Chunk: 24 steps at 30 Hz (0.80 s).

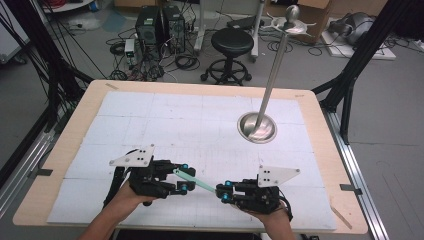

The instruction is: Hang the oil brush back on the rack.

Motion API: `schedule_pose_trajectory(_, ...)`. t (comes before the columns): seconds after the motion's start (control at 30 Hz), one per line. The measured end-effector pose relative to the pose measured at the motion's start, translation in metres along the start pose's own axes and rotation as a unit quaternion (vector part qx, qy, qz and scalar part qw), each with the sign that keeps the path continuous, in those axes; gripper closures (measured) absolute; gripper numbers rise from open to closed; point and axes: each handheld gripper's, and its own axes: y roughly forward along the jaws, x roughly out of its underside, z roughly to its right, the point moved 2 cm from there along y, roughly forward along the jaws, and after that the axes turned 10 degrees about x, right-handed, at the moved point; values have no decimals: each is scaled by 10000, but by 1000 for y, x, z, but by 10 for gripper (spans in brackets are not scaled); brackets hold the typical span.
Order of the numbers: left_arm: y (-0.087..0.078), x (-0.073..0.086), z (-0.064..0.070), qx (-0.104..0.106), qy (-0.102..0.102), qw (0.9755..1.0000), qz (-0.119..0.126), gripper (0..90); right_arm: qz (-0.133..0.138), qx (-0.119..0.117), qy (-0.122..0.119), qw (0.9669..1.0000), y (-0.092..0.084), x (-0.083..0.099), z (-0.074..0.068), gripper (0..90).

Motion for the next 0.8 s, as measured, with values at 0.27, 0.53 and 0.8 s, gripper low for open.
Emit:
schedule_pose_trajectory(0.27, -2, -1, 2, 229, 98, 9997, 60, 742, 41, -259, 1, 9997, 2, 1, -1, 817)
schedule_pose_trajectory(0.53, -1, -11, 7, -262, 37, 9992, -290, 756, 51, 38, 146, 9999, 7, 0, 0, 509)
schedule_pose_trajectory(0.8, 0, -30, 9, -937, -41, 9948, -410, 756, 238, 1204, -148, 9923, 0, -3, 0, 361)
